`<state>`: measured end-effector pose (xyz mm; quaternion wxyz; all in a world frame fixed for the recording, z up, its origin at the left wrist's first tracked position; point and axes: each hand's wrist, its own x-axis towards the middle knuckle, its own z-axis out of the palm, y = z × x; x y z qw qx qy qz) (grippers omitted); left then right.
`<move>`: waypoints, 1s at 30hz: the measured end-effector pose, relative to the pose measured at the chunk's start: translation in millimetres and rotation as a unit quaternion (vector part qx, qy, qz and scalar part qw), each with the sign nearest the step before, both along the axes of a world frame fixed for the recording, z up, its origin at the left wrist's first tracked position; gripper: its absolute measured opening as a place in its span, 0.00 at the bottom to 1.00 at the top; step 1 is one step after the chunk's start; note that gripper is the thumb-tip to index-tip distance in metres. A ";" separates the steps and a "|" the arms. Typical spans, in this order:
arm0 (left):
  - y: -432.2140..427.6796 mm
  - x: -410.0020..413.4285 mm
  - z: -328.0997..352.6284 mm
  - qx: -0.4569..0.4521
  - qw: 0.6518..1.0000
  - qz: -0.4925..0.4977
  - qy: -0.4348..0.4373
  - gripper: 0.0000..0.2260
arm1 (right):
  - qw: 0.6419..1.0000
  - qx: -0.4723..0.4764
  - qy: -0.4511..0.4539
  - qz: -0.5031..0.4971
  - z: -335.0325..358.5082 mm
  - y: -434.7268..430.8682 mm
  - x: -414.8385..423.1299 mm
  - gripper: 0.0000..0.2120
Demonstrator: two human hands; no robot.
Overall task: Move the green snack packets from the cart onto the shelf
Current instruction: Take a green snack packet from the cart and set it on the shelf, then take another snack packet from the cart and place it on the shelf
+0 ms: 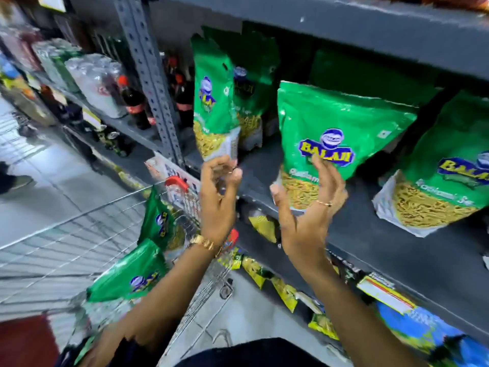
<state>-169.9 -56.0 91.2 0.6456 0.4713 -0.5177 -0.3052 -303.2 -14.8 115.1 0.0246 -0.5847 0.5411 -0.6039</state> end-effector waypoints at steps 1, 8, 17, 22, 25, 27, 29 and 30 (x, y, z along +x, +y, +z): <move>8.1 13.8 -7.9 0.007 1.000 0.018 -0.004 0.09 | 0.999 0.013 0.009 0.039 -4.0 0.4 10.1 0.26; 72.6 122.6 -62.6 0.120 0.975 0.179 -0.052 0.10 | 0.927 0.210 0.103 0.294 -51.3 -4.1 95.7 0.17; 159.1 220.5 -163.6 0.417 0.835 0.353 -0.064 0.52 | 0.665 0.589 0.255 0.383 -176.6 -43.8 201.2 0.31; 166.4 239.8 -198.8 0.490 0.806 0.284 0.171 0.45 | 0.625 0.668 0.158 0.372 -194.7 -54.0 233.8 0.24; 149.2 247.7 -205.3 0.503 0.778 0.232 0.296 0.40 | 0.627 0.683 0.134 0.349 -203.7 -57.3 248.0 0.28; 140.8 252.2 -215.5 0.503 0.783 0.201 0.306 0.36 | 0.625 0.699 0.112 0.331 -208.8 -55.3 253.3 0.31; 132.9 254.8 -218.6 0.501 0.781 0.198 0.316 0.31 | 0.633 0.703 0.090 0.312 -213.7 -54.5 256.0 0.32; 129.2 256.0 -221.9 0.495 0.779 0.200 0.329 0.30 | 0.636 0.704 0.080 0.304 -216.3 -54.0 255.4 0.33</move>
